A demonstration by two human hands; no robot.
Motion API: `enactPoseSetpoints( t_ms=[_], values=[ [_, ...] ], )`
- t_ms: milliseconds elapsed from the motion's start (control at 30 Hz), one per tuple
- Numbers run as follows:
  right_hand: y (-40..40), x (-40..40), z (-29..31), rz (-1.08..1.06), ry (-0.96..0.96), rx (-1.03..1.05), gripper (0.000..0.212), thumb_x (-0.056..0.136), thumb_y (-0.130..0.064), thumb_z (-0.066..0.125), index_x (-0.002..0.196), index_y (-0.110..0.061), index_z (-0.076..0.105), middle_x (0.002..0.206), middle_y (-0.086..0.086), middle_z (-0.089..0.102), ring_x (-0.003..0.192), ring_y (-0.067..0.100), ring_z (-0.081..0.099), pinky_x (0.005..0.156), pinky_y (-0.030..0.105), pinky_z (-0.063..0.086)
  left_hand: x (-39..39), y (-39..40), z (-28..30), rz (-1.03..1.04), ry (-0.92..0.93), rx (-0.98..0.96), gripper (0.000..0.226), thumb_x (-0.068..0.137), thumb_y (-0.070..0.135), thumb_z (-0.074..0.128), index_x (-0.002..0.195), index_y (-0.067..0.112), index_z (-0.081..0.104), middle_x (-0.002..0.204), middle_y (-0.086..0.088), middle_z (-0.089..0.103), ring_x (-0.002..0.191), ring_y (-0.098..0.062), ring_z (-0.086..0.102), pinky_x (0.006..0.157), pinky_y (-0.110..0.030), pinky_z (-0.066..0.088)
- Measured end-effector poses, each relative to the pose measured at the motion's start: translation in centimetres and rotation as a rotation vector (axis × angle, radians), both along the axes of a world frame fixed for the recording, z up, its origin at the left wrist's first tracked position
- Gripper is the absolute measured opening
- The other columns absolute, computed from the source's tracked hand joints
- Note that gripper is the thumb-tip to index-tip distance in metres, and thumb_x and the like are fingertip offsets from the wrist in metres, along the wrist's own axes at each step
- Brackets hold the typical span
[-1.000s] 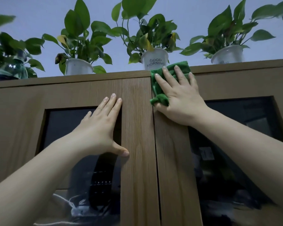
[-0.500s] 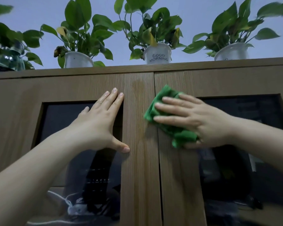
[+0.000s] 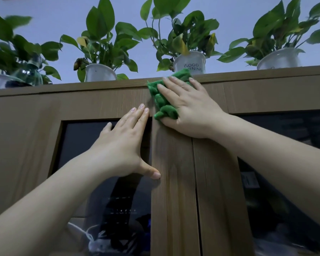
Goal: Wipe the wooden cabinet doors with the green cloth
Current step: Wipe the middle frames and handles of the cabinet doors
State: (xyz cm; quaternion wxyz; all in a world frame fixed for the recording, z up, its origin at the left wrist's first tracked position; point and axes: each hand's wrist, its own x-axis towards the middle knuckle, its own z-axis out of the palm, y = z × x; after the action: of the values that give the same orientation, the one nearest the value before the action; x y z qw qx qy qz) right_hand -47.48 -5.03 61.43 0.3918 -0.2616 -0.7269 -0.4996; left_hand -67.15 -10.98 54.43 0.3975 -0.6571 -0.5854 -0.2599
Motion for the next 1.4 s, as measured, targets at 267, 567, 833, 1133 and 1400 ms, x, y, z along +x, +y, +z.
enactPoseSetpoints(
  t_ms=[267, 567, 833, 1133, 1400],
  values=[
    [-0.2, 3.3, -7.7, 0.013, -0.538, 0.024, 0.079, 0.082, -0.063, 0.048, 0.152, -0.029, 0.039, 0.163, -0.004, 0.030, 0.152, 0.013, 0.021, 0.124, 0.045, 0.012, -0.2, 0.1, -0.2, -0.016, -0.022, -0.006, 0.159, 0.029, 0.097, 0.049, 0.150, 0.029, -0.028, 0.155, 0.017, -0.039, 0.141, 0.002, -0.030, 0.120, -0.051, 0.003],
    [-0.2, 4.4, -0.2, -0.023, -0.090, 0.001, 0.074, 0.086, -0.065, 0.035, 0.155, -0.039, 0.029, 0.167, -0.005, 0.019, 0.155, 0.018, 0.009, 0.124, 0.043, 0.006, 0.1, -0.1, -0.2, 0.008, -0.021, -0.033, 0.159, 0.036, 0.095, 0.057, 0.148, 0.028, -0.032, 0.153, 0.016, -0.042, 0.139, 0.000, -0.035, 0.121, -0.049, 0.001],
    [-0.1, 1.3, -4.4, -0.001, -0.064, 0.035, 0.069, 0.087, -0.063, 0.037, 0.151, -0.037, 0.040, 0.163, -0.001, 0.030, 0.152, 0.023, 0.023, 0.121, 0.052, 0.015, -0.2, -0.3, 0.2, 0.019, 0.009, -0.035, 0.158, 0.031, 0.100, 0.047, 0.149, 0.029, -0.030, 0.154, 0.017, -0.040, 0.142, 0.000, -0.031, 0.120, -0.052, 0.004],
    [0.7, 7.7, -7.0, 0.008, -0.562, 0.046, 0.070, 0.083, -0.062, 0.058, 0.148, -0.039, 0.044, 0.162, -0.008, 0.033, 0.152, 0.016, 0.021, 0.122, 0.048, 0.017, 0.1, -0.7, -0.1, 0.064, 0.020, -0.026, 0.155, 0.043, 0.091, 0.061, 0.151, 0.025, -0.027, 0.157, 0.011, -0.037, 0.145, -0.005, -0.027, 0.121, -0.050, 0.003],
    [-0.2, 2.9, -6.1, -0.012, 0.041, -0.028, 0.070, 0.091, -0.069, 0.023, 0.155, -0.041, 0.025, 0.167, -0.004, 0.019, 0.154, 0.020, 0.012, 0.122, 0.050, 0.007, 0.2, -1.0, -6.4, 0.106, 0.113, -0.036, 0.139, 0.059, 0.089, 0.054, 0.151, 0.021, -0.027, 0.158, 0.008, -0.036, 0.145, -0.009, -0.028, 0.123, -0.049, 0.007]
  ],
)
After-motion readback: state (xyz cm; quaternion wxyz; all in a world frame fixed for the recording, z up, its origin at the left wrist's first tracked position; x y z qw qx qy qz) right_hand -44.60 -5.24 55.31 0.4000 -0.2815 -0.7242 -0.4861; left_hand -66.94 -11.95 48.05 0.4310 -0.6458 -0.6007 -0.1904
